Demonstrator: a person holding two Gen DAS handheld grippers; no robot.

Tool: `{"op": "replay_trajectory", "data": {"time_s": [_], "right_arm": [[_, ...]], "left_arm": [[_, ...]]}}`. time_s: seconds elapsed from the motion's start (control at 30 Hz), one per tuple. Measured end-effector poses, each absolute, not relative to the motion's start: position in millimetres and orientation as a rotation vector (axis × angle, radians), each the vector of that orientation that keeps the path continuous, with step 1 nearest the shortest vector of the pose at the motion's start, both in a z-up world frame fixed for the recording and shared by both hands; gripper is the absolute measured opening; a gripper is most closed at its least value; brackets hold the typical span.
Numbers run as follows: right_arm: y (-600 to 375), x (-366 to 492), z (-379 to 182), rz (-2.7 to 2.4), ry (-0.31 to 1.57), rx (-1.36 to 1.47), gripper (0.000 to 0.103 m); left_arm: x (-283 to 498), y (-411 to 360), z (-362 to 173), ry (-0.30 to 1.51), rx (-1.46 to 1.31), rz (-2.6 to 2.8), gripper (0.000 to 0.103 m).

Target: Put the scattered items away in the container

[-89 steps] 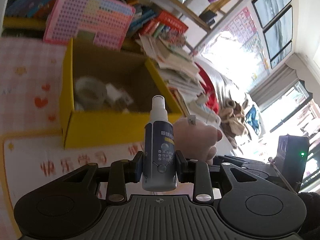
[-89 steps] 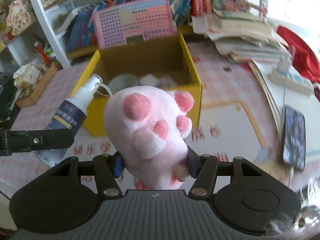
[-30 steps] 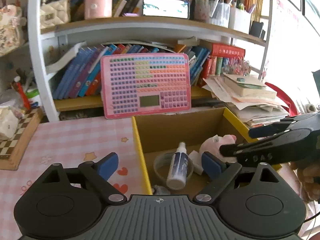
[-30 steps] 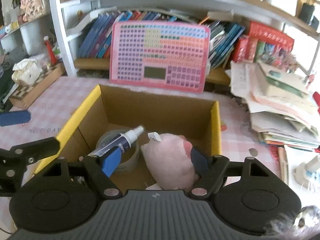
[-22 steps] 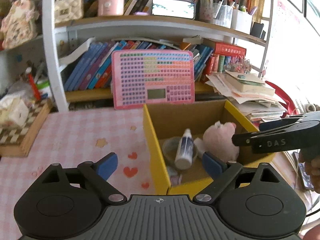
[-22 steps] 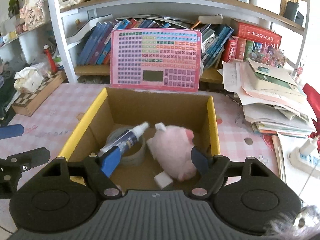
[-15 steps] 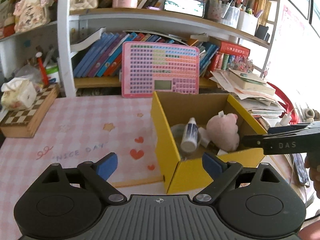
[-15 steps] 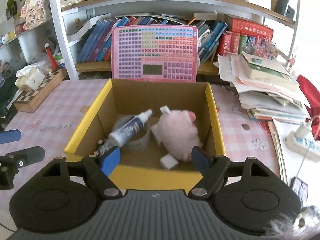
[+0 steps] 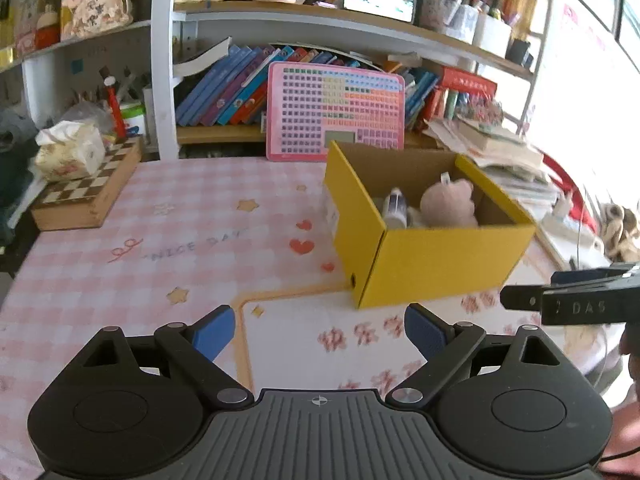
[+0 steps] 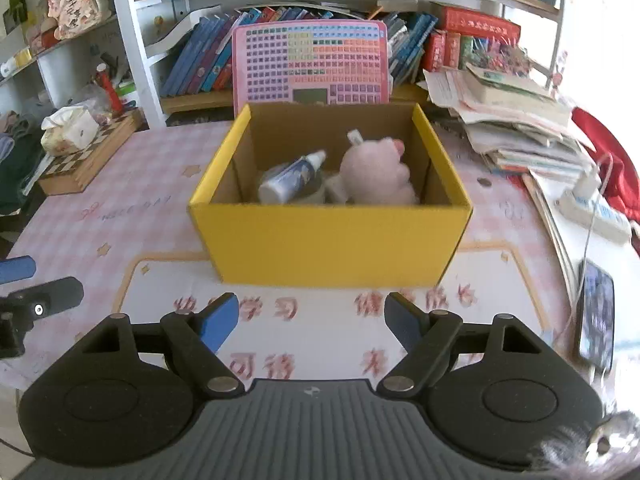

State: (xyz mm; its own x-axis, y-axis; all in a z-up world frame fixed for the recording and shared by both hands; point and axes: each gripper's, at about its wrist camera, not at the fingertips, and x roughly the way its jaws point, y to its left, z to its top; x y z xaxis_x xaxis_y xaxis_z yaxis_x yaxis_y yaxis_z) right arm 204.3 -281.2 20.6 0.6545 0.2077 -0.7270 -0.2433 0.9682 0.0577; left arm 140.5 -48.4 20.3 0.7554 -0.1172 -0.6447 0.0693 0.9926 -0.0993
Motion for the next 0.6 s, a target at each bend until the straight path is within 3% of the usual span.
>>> {"op": "replay_trajectory", "data": {"time_s": [0.6], "right_arm": [[-243.0, 104.4, 0.5, 0.174, 0.811, -0.044, 0.087]], "left_arm": [[53.6, -20.2, 5.4, 0.756, -0.013, -0.07, 0.094]]}}
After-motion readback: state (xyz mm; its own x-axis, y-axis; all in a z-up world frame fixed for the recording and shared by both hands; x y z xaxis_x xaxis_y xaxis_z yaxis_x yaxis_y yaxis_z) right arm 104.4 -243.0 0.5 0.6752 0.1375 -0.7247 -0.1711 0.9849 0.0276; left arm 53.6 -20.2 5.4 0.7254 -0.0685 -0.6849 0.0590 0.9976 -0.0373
